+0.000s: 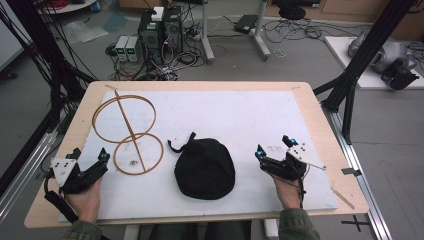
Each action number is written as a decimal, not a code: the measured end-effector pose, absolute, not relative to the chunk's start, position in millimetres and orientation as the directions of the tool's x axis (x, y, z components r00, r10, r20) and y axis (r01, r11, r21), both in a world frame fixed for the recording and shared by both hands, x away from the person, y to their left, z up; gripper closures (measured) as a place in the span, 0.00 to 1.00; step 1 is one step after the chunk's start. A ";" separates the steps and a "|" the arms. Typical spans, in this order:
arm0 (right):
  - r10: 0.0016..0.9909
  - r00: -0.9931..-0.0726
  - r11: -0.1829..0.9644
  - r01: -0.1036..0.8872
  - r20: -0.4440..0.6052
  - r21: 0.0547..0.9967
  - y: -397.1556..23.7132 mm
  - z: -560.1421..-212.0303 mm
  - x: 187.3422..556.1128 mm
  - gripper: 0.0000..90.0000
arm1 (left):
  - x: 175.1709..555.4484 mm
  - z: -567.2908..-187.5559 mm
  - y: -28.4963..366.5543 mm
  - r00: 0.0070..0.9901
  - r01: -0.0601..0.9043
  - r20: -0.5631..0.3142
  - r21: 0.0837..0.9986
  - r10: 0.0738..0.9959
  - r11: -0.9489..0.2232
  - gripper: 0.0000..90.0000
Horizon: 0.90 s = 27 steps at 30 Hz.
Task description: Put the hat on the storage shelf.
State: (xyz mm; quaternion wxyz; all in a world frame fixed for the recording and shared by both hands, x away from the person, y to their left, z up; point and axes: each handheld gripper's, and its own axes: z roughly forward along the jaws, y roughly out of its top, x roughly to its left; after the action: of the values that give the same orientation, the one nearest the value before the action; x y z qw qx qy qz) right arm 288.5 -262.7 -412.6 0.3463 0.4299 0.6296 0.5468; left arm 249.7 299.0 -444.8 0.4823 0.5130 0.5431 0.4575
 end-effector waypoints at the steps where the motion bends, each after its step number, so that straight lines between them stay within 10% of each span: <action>1: 0.915 -0.402 0.037 0.168 0.034 0.985 -260.1 -412.9 288.6 0.05 | 249.6 -444.7 299.0 -0.009 0.116 -0.054 0.992 0.998 0.055 0.21; 27: 0.808 -0.589 0.134 0.204 0.012 0.970 -217.3 -417.9 288.8 0.05 | 251.2 -445.3 297.6 0.003 0.124 -0.055 0.991 0.998 0.055 0.21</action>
State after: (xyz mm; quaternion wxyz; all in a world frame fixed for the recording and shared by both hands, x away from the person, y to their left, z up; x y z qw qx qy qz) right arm 288.8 -217.3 -417.9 0.2743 0.3609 0.7012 0.5502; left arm 251.2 297.6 -445.3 0.4834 0.5177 0.5419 0.4524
